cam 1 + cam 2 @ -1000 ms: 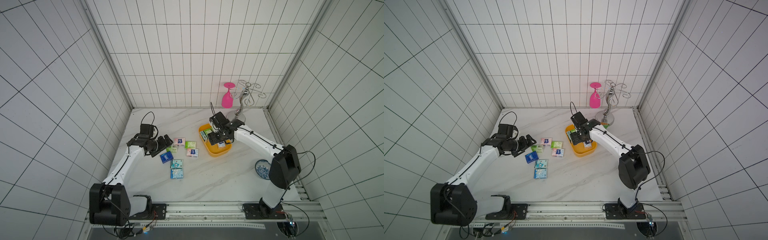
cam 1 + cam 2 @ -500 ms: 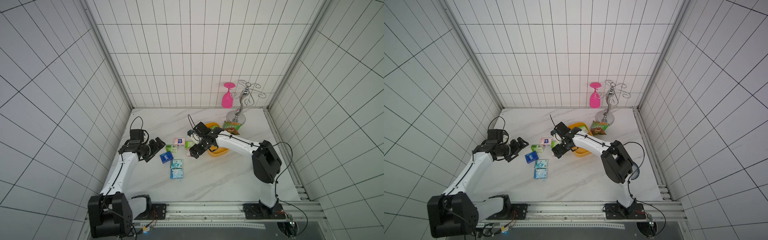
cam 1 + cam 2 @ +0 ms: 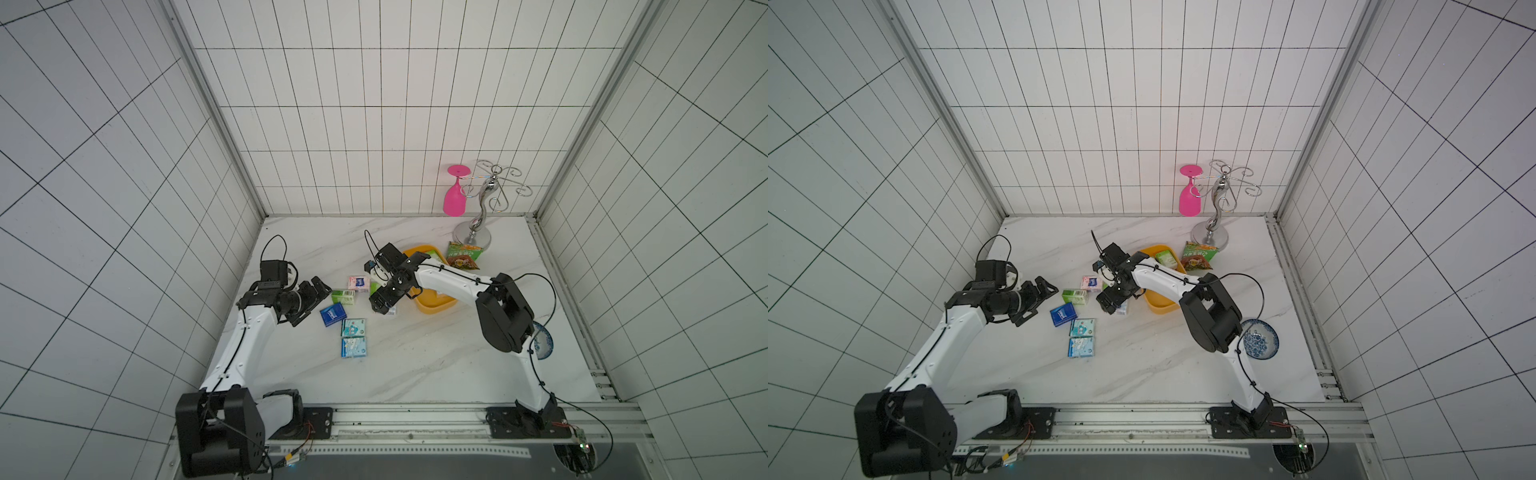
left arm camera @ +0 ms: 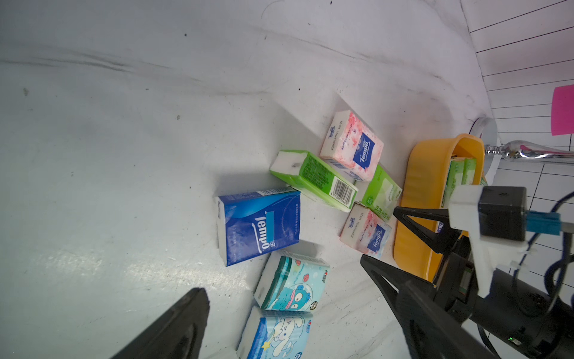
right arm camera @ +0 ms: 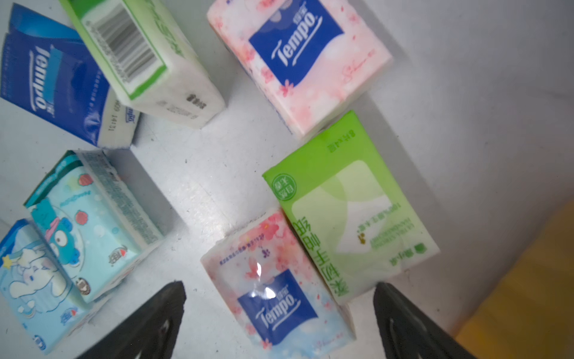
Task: Put the pocket tissues into the storage box
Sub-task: Pick up the pocket tissues from the center of the board.
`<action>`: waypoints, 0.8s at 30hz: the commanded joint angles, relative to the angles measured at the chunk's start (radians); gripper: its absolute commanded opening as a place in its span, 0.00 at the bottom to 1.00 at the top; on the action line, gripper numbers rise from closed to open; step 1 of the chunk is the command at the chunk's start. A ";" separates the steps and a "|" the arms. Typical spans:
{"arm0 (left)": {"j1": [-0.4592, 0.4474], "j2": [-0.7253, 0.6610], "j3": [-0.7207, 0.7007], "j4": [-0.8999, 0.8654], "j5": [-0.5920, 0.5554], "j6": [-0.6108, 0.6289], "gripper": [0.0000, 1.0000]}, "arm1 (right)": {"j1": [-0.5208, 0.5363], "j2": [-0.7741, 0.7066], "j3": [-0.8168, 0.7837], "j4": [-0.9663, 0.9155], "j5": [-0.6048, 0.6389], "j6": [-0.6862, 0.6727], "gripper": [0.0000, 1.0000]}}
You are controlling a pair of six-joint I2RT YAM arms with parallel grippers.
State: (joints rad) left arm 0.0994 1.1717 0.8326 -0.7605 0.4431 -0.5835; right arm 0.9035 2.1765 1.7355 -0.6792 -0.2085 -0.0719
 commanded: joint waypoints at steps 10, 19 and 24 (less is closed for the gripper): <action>0.004 -0.014 -0.014 0.024 0.017 -0.001 0.98 | 0.034 -0.008 -0.010 -0.042 -0.041 0.015 1.00; 0.004 -0.023 -0.020 0.026 0.020 -0.006 0.98 | 0.082 -0.063 -0.098 -0.034 -0.016 0.065 0.99; 0.004 -0.024 -0.018 0.026 0.023 -0.006 0.98 | 0.099 -0.076 -0.114 -0.037 0.027 0.071 0.99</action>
State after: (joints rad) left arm 0.0994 1.1641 0.8223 -0.7593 0.4553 -0.5873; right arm 0.9901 2.1468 1.6451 -0.6968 -0.2150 -0.0181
